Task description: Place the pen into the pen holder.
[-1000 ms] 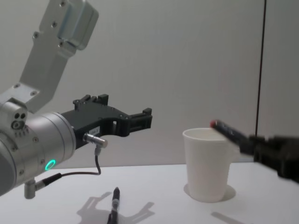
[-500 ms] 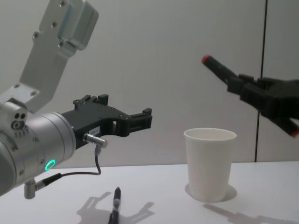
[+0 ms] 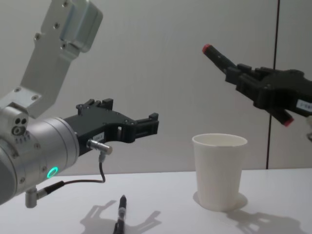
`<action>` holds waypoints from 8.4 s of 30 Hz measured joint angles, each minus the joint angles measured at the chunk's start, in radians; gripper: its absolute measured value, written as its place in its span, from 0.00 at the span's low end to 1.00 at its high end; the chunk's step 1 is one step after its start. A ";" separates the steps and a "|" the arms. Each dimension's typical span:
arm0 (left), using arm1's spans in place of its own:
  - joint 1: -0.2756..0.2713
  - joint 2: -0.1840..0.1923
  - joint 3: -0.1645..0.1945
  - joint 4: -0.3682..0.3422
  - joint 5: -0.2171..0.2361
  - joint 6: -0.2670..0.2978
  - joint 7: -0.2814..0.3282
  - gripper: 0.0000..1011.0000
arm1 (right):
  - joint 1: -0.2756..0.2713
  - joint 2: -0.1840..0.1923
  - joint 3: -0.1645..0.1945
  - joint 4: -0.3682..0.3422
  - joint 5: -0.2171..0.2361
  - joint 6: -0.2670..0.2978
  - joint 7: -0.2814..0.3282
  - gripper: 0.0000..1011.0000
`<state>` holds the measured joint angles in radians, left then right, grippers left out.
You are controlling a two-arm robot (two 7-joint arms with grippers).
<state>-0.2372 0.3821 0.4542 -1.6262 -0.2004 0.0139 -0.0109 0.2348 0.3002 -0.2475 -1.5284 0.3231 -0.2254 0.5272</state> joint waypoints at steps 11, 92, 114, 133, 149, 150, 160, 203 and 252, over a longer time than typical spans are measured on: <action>0.000 0.000 0.000 0.000 0.000 0.000 0.000 0.99 | 0.068 -0.043 -0.016 0.099 -0.087 -0.090 -0.031 0.19; 0.000 0.000 0.000 0.000 0.000 0.000 0.000 0.99 | 0.387 -0.248 -0.095 0.739 -0.292 -0.454 -0.175 0.68; 0.000 0.000 0.000 0.000 0.000 0.000 0.000 0.99 | 0.306 -0.205 -0.081 0.555 -0.219 -0.363 -0.106 0.99; 0.000 0.000 0.000 0.000 0.000 0.000 0.000 0.99 | 0.123 -0.105 -0.043 0.245 -0.134 -0.215 -0.161 0.99; 0.000 0.000 0.000 0.000 0.000 0.000 0.000 0.99 | 0.054 -0.078 -0.032 0.156 -0.115 -0.130 -0.216 0.99; 0.000 0.000 0.000 0.000 0.000 0.000 0.000 0.99 | 0.048 -0.075 -0.030 0.147 -0.113 -0.122 -0.221 0.99; 0.000 0.000 0.000 0.000 0.000 0.000 0.000 0.99 | -0.047 -0.040 -0.013 0.024 -0.088 0.000 -0.297 0.99; -0.001 -0.001 0.000 0.001 -0.001 0.001 -0.004 0.99 | -0.250 0.037 0.022 -0.238 -0.035 0.260 -0.461 0.99; 0.150 0.059 -0.015 -0.167 -0.230 0.288 0.080 0.99 | -0.249 0.037 0.022 -0.238 -0.036 0.259 -0.460 0.99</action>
<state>-0.0868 0.4414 0.4395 -1.7936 -0.4305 0.3016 0.0690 -0.0146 0.3374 -0.2258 -1.7668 0.2874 0.0341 0.0668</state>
